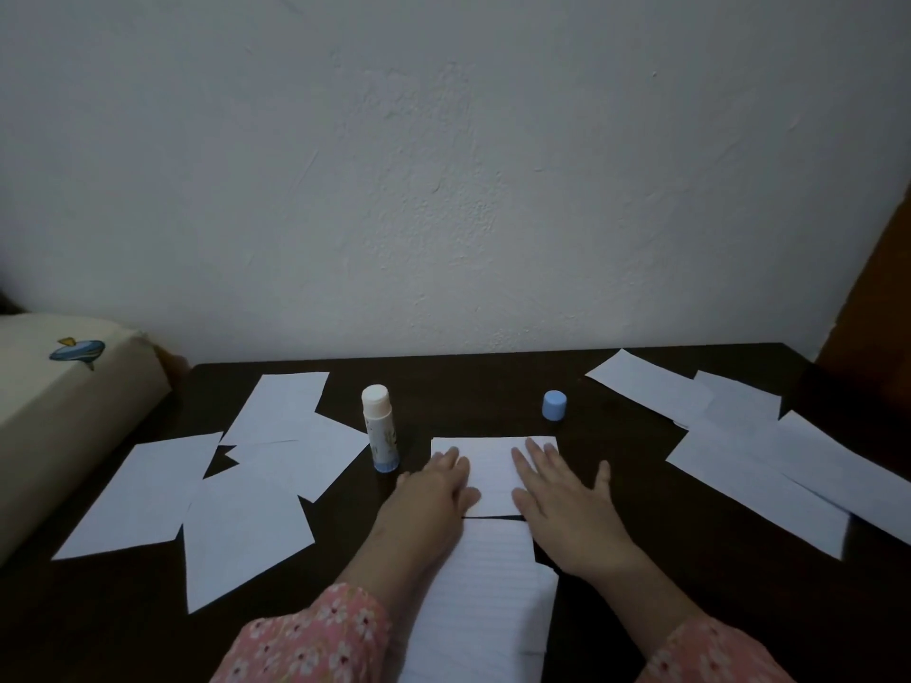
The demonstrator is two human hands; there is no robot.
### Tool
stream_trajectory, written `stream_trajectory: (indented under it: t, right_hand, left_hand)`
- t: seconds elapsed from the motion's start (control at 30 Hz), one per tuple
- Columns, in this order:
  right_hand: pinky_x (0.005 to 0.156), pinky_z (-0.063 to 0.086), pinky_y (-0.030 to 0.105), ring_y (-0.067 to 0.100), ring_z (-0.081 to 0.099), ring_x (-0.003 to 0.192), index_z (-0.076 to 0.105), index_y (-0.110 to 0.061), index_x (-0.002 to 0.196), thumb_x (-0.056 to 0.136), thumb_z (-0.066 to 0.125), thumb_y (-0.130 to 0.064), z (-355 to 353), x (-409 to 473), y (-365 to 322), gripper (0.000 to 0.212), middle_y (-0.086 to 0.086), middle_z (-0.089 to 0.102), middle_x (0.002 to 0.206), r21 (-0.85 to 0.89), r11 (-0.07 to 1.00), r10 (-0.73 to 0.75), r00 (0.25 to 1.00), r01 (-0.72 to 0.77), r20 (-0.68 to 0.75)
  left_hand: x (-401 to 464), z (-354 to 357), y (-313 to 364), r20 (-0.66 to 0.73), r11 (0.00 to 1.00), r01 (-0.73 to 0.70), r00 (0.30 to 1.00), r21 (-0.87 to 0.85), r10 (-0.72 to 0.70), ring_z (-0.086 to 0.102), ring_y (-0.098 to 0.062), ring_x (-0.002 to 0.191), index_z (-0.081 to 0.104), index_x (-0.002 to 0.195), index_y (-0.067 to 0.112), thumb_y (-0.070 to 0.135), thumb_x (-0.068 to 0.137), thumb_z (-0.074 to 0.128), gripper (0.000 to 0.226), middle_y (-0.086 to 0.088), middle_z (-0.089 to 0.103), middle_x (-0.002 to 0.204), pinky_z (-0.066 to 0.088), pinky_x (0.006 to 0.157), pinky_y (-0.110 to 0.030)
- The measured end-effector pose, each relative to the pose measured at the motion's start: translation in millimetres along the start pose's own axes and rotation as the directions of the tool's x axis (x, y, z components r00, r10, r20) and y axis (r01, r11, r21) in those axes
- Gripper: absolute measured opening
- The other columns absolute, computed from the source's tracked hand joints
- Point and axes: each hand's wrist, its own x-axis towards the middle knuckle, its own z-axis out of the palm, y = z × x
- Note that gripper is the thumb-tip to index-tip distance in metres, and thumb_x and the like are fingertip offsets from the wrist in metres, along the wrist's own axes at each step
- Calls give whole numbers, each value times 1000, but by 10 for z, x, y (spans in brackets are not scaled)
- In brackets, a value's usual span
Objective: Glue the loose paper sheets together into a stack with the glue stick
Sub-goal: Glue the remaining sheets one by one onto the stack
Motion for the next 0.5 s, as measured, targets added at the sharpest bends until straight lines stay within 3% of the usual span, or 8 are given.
stream_trajectory:
  t: [0.13,0.3,0.37,0.43,0.5]
  right_hand:
    - [112,-7,62,11,-13,147,-7,-24,153,104,13,-40,35,-79,8,56,-8,-13,161,27,992,126,992,-125,-27]
    - [111,-8,63,12,-13,147,-7,-22,154,104,13,-39,35,-119,-30,56,-7,-12,161,74,986,151,988,-147,-41]
    - [111,-8,64,11,-11,148,-4,-21,154,104,15,-40,45,-123,-30,57,-6,-9,162,91,985,150,987,-144,-59]
    - [111,-8,64,12,-5,148,5,-22,154,103,19,-42,47,-122,-31,57,-6,-1,162,110,982,166,982,-156,-88]
    - [112,-7,62,15,7,148,20,-24,152,101,25,-46,33,-90,-34,56,-3,15,160,131,975,198,967,-179,-157]
  left_hand:
    - [21,-72,-78,52,1000,-18,998,3,17,11,-13,146,31,148,17,17,104,36,45,1,12,160,17,111,-23]
    - [-45,-7,-103,-51,999,-24,998,-35,22,18,-13,145,32,148,18,21,103,38,46,3,18,159,19,114,-27]
    - [-143,53,-151,-202,993,-55,979,-109,32,35,-8,138,46,140,25,28,101,43,40,9,38,150,29,112,-27]
    - [-255,50,-174,-425,967,-84,905,-240,-27,56,-1,110,63,121,27,32,96,52,28,13,63,122,45,99,-23]
    - [-333,-4,-200,-567,928,-75,808,-365,-158,58,0,89,68,106,25,28,93,57,17,12,66,100,46,81,-17]
